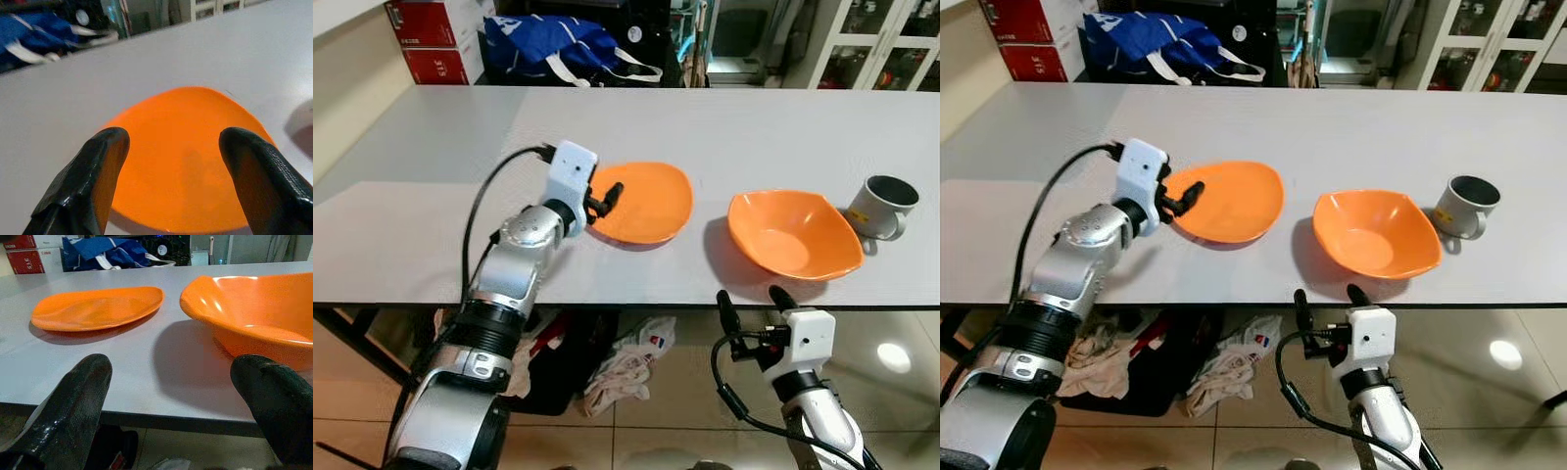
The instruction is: Setting the table
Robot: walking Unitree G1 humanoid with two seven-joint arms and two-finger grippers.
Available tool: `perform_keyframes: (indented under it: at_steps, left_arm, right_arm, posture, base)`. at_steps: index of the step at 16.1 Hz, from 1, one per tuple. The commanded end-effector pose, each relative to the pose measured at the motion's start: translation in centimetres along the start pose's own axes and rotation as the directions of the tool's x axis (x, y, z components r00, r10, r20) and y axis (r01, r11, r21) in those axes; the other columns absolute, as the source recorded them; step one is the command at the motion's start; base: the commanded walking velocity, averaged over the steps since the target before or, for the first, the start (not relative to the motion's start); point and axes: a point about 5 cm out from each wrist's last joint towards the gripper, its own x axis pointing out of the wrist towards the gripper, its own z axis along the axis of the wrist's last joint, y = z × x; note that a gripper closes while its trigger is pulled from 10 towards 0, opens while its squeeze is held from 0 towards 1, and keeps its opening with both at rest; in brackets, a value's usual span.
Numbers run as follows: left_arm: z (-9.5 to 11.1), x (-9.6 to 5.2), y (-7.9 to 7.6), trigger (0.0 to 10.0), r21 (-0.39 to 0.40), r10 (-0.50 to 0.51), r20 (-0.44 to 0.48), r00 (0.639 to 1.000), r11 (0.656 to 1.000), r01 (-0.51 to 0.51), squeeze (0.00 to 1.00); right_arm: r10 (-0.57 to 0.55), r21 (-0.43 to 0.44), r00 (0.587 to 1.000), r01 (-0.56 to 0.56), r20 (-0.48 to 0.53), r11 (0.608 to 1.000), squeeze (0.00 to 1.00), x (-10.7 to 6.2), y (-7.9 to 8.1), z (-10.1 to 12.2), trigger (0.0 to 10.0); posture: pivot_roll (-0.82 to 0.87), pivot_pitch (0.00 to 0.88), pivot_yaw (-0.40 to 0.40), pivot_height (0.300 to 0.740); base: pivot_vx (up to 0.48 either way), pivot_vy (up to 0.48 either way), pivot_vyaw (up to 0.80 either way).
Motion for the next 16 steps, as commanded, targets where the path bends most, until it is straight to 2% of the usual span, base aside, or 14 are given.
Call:
perform_keyframes:
  at_steps: [1,3,5,9,12,14,16]
  left_arm:
    - [0.0,0.3,-0.1,10.0,0.006,-0.017,-0.025,1.0,1.0,0.017,0.0]
    - [-1.0,0.8,-0.6,10.0,0.006,-0.055,-0.103,0.993,0.998,0.056,0.0]
    - [-1.1,1.5,-0.6,10.0,0.028,-0.059,-0.133,0.989,0.998,0.063,0.0]
    - [1.2,3.5,-0.6,10.0,0.106,-0.047,-0.125,0.991,0.993,0.061,0.0]
    - [1.6,4.5,-2.4,10.0,0.126,-0.094,-0.15,0.984,0.985,0.114,0.0]
    - [0.6,4.9,-4.1,10.0,0.136,-0.131,-0.223,0.966,0.977,0.164,0.0]
    - [-0.5,4.9,-4.7,10.0,0.135,-0.125,-0.266,0.956,0.977,0.166,0.0]
  right_arm:
    - [-0.012,-0.005,1.0,0.012,-0.014,1.0,0.0,-0.3,-0.4,-0.4,10.0]
    - [-0.008,0.007,1.0,0.008,-0.018,1.0,0.0,-0.4,-0.5,-0.6,10.0]
    - [-0.008,0.009,1.0,0.008,-0.011,1.0,0.0,-1.0,-0.8,-0.2,10.0]
    - [0.002,-0.018,1.0,-0.003,-0.016,1.0,0.0,-4.5,-1.2,1.8,10.0]
    - [0.006,-0.024,0.999,-0.007,-0.038,1.0,0.0,-5.5,-1.5,1.6,10.0]
    - [0.009,-0.013,0.999,-0.01,-0.045,1.0,0.0,-5.7,-1.5,1.5,10.0]
    - [0.017,-0.007,0.998,-0.017,-0.053,1.0,0.0,-6.1,-1.4,1.6,10.0]
  posture:
    - [-0.12,0.017,0.032,0.727]
    - [-0.12,0.019,0.03,0.727]
    - [-0.12,0.019,0.03,0.727]
    - [-0.2,0.039,0.028,0.727]
    - [-0.2,0.039,0.028,0.727]
    - [-0.24,0.036,0.043,0.727]
    - [-0.24,0.037,0.046,0.727]
  base:
    - [0.0,0.0,0.0]
    - [0.0,0.0,0.0]
    - [0.0,0.0,0.0]
    - [0.0,0.0,0.0]
    - [0.0,0.0,0.0]
    - [0.0,0.0,0.0]
    - [0.0,0.0,0.0]
